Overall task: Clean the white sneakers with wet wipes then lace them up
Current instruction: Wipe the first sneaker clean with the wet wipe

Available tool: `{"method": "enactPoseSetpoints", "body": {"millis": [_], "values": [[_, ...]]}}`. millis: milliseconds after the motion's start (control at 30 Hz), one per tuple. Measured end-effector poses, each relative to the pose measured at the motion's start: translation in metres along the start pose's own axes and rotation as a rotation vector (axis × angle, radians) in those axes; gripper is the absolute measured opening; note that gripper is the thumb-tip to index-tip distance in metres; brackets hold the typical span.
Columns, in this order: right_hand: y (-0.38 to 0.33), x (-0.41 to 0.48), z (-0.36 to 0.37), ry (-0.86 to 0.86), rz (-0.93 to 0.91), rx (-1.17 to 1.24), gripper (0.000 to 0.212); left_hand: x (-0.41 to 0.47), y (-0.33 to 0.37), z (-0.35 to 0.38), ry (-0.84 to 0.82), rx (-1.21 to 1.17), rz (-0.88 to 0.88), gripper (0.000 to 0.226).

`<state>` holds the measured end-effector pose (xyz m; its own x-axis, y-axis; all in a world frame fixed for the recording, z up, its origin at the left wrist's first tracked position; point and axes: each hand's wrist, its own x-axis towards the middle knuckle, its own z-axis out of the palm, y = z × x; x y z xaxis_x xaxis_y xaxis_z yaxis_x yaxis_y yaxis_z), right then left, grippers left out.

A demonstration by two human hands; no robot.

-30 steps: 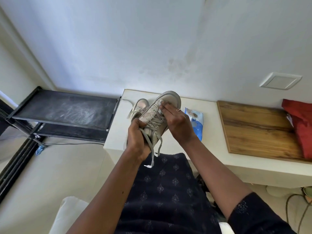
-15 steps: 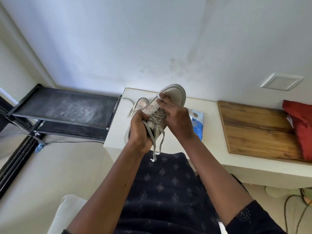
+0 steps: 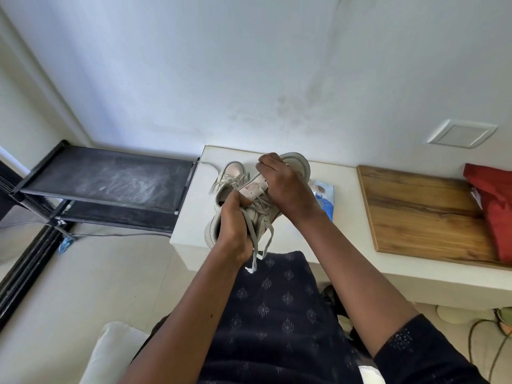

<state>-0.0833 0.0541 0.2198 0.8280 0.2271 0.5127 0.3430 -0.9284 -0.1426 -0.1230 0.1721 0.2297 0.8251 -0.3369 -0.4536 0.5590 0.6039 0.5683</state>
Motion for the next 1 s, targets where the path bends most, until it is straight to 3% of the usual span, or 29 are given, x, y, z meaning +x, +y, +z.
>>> {"method": "enactPoseSetpoints", "body": {"millis": [200, 333, 467, 667, 833, 1000], "values": [[0.002, -0.013, -0.011, 0.137, 0.056, -0.014, 0.031, 0.002, 0.001, -0.001, 0.023, 0.005, -0.002, 0.043], [0.006, -0.027, -0.002, 0.094, -0.036, 0.073, 0.028, 0.004, 0.004, -0.006, 0.079, -0.014, -0.013, 0.047], [0.019, -0.037, 0.0, 0.087, -0.086, -0.007, 0.03, 0.001, 0.005, -0.007, 0.086, -0.006, -0.006, 0.046], [0.01, -0.011, -0.006, 0.299, 0.122, -0.005, 0.028, -0.002, -0.003, 0.0, 0.104, 0.015, -0.044, 0.038], [-0.005, -0.017, 0.0, 0.121, -0.029, 0.081, 0.031, -0.004, -0.01, -0.003, 0.039, -0.075, -0.047, 0.041], [0.009, -0.028, -0.006, 0.209, -0.06, 0.014, 0.026, -0.003, -0.011, -0.004, 0.048, -0.063, -0.067, 0.051]]}}
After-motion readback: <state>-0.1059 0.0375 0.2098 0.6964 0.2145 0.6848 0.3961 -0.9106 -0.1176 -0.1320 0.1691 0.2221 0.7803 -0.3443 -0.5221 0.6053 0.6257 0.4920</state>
